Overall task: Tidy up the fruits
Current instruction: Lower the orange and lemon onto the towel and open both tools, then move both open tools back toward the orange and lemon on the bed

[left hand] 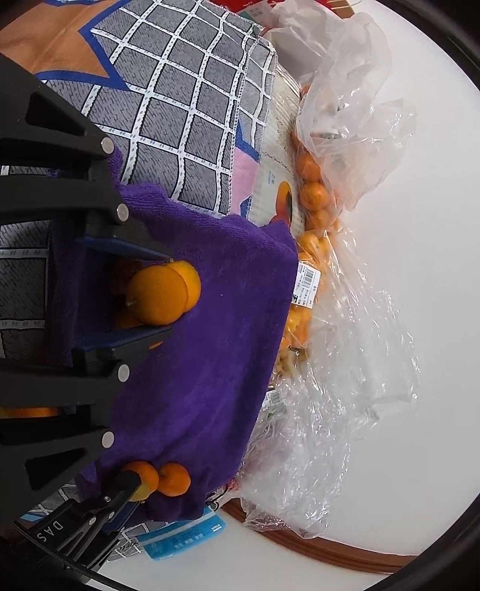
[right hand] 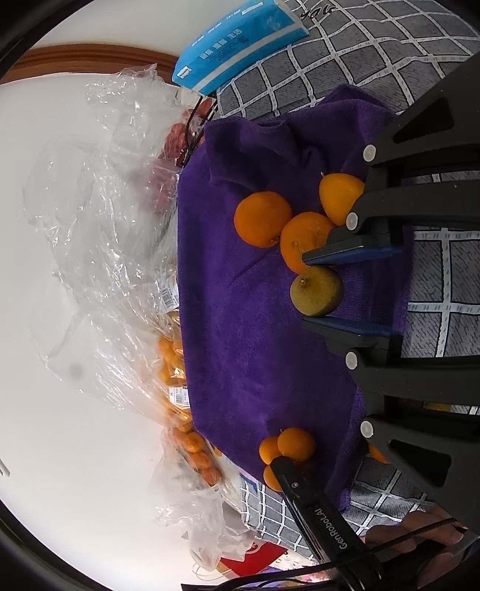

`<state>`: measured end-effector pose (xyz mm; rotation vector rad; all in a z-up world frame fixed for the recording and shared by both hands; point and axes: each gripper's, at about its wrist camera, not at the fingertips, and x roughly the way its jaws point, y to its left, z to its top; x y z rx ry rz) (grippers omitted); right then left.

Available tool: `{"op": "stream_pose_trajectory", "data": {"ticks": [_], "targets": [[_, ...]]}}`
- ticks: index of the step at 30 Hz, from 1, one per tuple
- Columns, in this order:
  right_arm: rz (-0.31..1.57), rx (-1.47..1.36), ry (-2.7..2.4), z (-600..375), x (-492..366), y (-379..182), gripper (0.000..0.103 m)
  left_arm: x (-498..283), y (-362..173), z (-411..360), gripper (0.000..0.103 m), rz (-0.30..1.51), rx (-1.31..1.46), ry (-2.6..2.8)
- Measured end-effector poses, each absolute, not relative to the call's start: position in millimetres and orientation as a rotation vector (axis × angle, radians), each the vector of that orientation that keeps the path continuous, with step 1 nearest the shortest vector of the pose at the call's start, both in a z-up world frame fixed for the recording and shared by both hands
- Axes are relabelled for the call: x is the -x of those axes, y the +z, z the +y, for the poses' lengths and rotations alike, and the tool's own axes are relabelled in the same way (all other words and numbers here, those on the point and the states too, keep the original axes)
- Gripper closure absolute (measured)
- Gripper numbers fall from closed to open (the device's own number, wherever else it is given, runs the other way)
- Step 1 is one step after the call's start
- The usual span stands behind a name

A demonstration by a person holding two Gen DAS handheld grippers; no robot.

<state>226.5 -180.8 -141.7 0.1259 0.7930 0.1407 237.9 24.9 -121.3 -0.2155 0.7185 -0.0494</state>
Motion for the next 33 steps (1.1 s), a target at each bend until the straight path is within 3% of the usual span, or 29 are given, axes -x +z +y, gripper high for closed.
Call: {"op": "stream_pose_trajectory", "data": {"ticks": [7,11,20,33], "targets": [[0.781,-0.123,0.137,-180.7,-225.4,-140.4,0.068,-236.8,-120.4,20.5,0.063,0.729,0.209,-0.076],[0.772,-0.135,0.127,-183.5,-224.7,-138.8,0.065,-233.6,-118.0,20.8,0.051,0.713,0.225,-0.083],[0.728,-0.156,0.104,-189.0,-218.8,-130.6,0.049,-231.3,-115.4,25.1,0.05,0.706,0.26,-0.078],[0.702,-0.121,0.043,-185.9,-207.7,-108.1,0.049,-214.0,-86.3,36.7,0.05,0.68,0.3,-0.056]]}}
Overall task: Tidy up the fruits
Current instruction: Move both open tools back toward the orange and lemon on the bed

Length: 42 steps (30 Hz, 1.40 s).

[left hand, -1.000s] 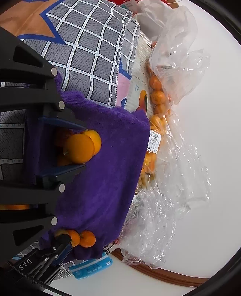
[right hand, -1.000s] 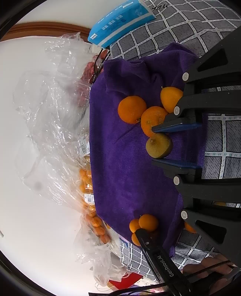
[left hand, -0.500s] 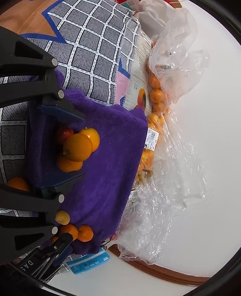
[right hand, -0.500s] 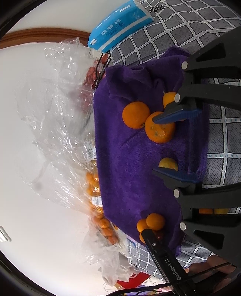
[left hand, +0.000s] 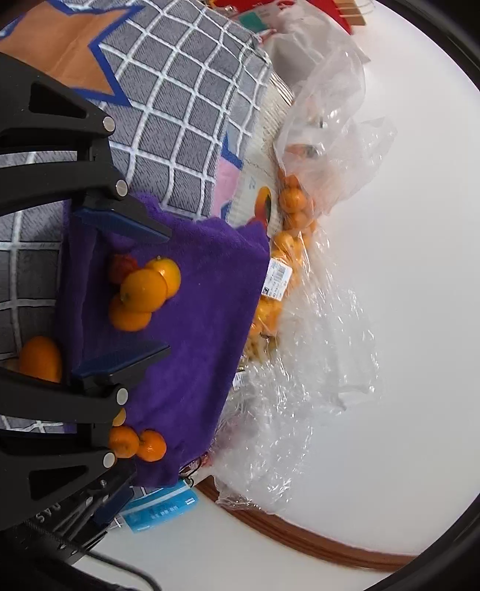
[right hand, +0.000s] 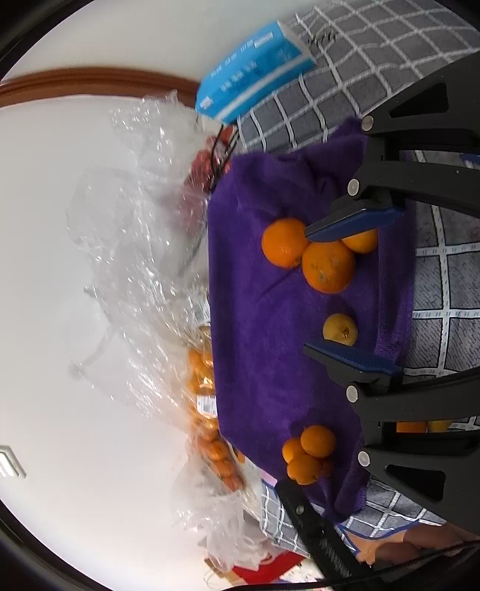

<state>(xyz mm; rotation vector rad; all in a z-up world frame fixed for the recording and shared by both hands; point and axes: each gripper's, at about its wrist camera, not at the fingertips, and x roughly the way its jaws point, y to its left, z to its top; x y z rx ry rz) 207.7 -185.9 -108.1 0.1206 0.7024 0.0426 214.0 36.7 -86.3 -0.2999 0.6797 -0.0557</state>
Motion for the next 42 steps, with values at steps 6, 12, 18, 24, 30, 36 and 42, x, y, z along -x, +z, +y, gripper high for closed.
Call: {"op": "stream_pose_trajectory", "data": {"ticks": [6,12,18,24,30,36,42], "targets": [[0.676,-0.1,0.012,-184.4,-185.4,-87.1,0.049,-190.7,-84.5,59.9,0.046,0.715,0.332,-0.043],[0.763,-0.155,0.052,-182.5,-169.0,-95.2,0.049,-167.1,-95.4,74.2,0.042,0.771,0.257,-0.016],[0.817,-0.156,0.111,-165.0,-152.0,-112.2,0.049,-145.2,-122.5,86.0,0.042,0.842,0.167,0.035],[0.856,-0.155,0.168,-145.0,-148.8,-122.4,0.05,-136.7,-136.8,97.1,0.042,0.898,0.204,0.018],[0.873,-0.154,0.212,-137.3,-145.7,-126.6,0.055,-136.0,-137.2,100.1,0.042,0.891,0.167,0.024],[0.904,-0.136,0.241,-124.1,-149.4,-144.3,0.063,-140.6,-141.7,105.6,0.043,0.89,0.184,0.018],[0.928,-0.143,0.277,-114.8,-155.2,-154.4,0.063,-140.9,-144.9,102.8,0.043,0.86,0.165,0.038]]}}
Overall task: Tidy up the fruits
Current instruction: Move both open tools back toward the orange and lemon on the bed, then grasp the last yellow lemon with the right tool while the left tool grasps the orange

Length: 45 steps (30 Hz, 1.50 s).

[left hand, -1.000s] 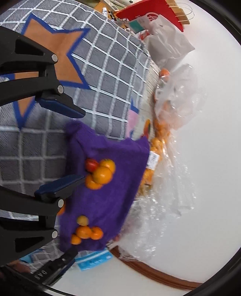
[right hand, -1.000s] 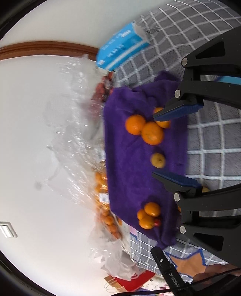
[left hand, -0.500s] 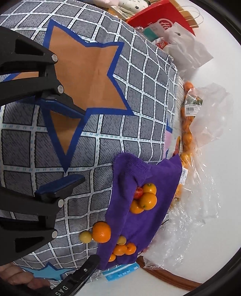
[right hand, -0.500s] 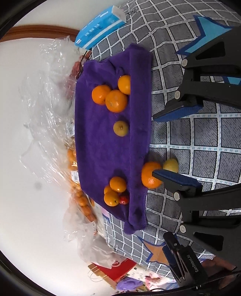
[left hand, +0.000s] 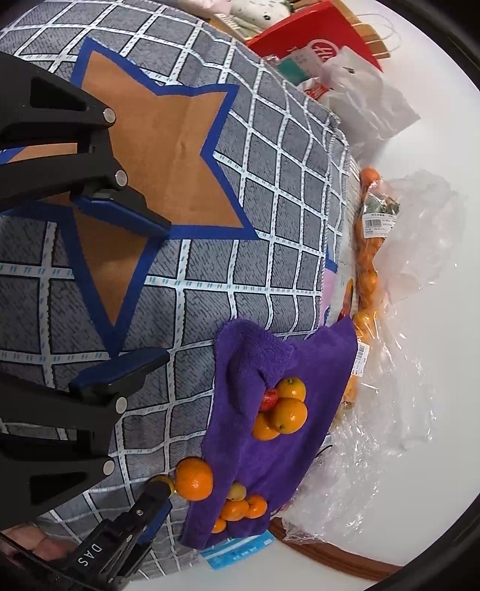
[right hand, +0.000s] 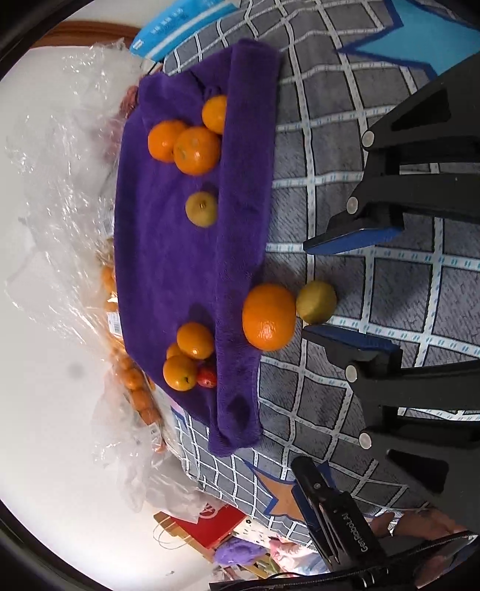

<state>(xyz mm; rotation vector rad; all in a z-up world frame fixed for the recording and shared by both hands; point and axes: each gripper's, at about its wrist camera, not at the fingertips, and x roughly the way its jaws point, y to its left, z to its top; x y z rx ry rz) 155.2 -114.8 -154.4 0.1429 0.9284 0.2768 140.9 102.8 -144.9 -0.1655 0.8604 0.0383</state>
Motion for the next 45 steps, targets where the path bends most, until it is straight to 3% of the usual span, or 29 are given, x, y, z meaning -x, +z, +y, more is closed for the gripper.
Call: {"op": "stream_pose_trajectory", "data": {"ticks": [5,9,34,45], "targets": [[0.938,-0.091,0.278,-104.3,-157.6,-158.5,0.063,-141.2,-145.9,100.6,0.041,0.849,0.154,0.043],[0.925,-0.071,0.281,-100.9,-154.6,-158.8,0.076,-141.5,-145.8,98.2,0.041,0.848,0.134,0.042],[0.905,0.015,0.243,-90.3,-150.8,-157.4,0.077,-137.0,-143.2,100.0,0.042,0.845,0.157,-0.006],[0.853,-0.035,0.187,-135.3,-131.8,-149.0,0.077,-120.1,-131.8,77.5,0.042,0.87,0.13,-0.052]]}}
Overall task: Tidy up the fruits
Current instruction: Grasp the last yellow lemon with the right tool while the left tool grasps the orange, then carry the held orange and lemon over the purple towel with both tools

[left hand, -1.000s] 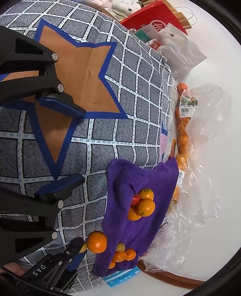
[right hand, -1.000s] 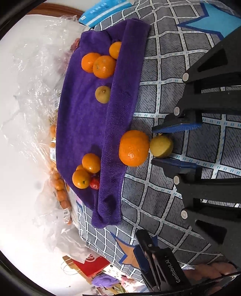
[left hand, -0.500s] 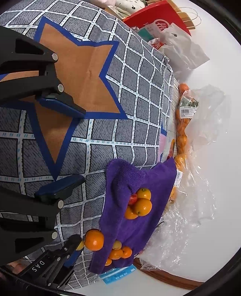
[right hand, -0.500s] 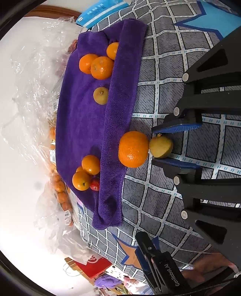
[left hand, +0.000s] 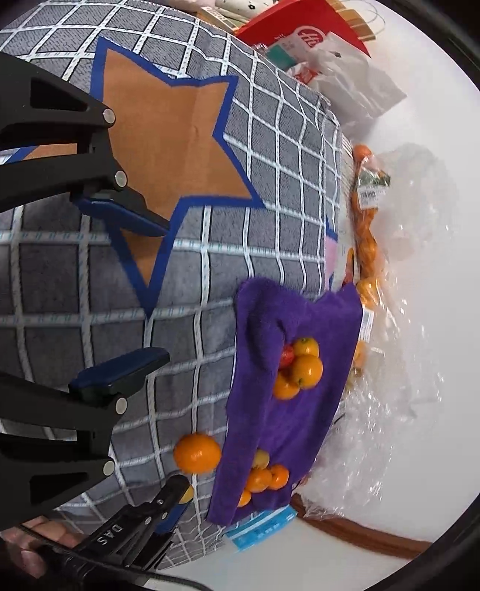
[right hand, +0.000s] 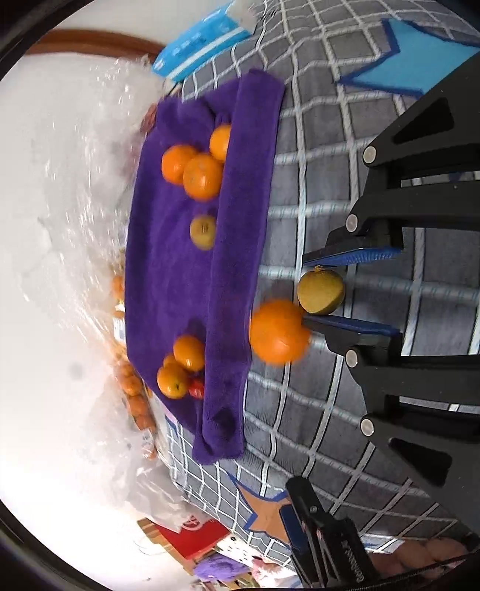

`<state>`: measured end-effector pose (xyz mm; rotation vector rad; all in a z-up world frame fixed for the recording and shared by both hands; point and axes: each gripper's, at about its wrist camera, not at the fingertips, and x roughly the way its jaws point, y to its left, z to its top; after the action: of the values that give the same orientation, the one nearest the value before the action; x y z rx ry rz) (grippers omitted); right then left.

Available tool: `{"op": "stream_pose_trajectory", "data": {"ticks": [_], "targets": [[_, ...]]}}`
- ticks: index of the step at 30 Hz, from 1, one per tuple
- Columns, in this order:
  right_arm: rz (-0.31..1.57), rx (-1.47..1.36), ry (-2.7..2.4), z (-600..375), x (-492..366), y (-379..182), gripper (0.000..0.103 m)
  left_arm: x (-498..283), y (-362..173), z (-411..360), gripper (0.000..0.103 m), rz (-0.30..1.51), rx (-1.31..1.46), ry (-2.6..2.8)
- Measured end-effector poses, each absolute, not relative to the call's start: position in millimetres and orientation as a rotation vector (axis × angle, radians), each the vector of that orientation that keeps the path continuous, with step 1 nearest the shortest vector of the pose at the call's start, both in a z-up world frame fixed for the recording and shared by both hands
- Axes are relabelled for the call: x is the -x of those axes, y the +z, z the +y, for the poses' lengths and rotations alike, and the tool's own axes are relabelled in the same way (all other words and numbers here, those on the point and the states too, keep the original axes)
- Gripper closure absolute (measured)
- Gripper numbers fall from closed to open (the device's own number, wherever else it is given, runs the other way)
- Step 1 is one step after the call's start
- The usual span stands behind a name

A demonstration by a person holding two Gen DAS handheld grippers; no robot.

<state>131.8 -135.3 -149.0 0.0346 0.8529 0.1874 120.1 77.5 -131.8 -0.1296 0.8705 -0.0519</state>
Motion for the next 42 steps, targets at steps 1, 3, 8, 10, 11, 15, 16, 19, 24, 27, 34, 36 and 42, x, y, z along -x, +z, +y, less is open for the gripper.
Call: {"op": "stream_pose_trajectory", "data": {"ticks": [1,3,8,10,11,15,16,19,24,27,34,36,42], "targets": [[0.847,-0.033,0.175,-139.8,-130.7,-148.6,0.077,-119.8,-130.5,74.2,0.042,0.871,0.126,-0.061],[0.841,-0.044,0.147,-152.6,-130.1,-148.5,0.077,-119.8,-128.4,65.7,0.042,0.872,0.137,-0.096],[0.823,-0.053,0.093,-178.0,-124.5,-148.1,0.077,-121.8,-128.2,44.1,0.042,0.878,0.144,-0.144],[0.823,-0.062,0.081,-188.0,-122.5,-148.8,0.077,-122.0,-126.7,36.8,0.042,0.869,0.142,-0.165],[0.821,-0.068,0.076,-193.0,-121.1,-148.9,0.077,-123.2,-125.7,30.9,0.042,0.869,0.142,-0.179],[0.818,-0.096,0.054,-211.9,-117.2,-150.7,0.077,-125.8,-122.9,13.2,0.042,0.867,0.143,-0.24],[0.818,-0.104,0.047,-216.7,-116.9,-151.5,0.077,-126.9,-122.6,9.2,0.042,0.865,0.142,-0.248],[0.816,-0.132,0.023,-229.9,-116.0,-153.1,0.077,-136.0,-124.3,-7.3,0.042,0.868,0.131,-0.269],[0.832,-0.195,-0.004,-245.8,-116.8,-157.7,0.077,-150.9,-128.8,-30.9,0.042,0.884,0.094,-0.279],[0.824,-0.206,-0.005,-246.9,-115.7,-156.9,0.077,-158.8,-136.2,-43.0,0.042,0.899,0.056,-0.264],[0.823,-0.226,-0.015,-251.3,-115.2,-157.2,0.077,-161.9,-143.2,-49.6,0.043,0.864,0.034,-0.235],[0.826,-0.219,-0.009,-249.8,-116.5,-157.5,0.077,-160.8,-142.2,-51.0,0.054,0.848,0.024,-0.243],[0.839,-0.201,-0.002,-245.6,-119.4,-159.6,0.077,-158.3,-139.9,-41.9,0.064,0.828,0.088,-0.277]]}}
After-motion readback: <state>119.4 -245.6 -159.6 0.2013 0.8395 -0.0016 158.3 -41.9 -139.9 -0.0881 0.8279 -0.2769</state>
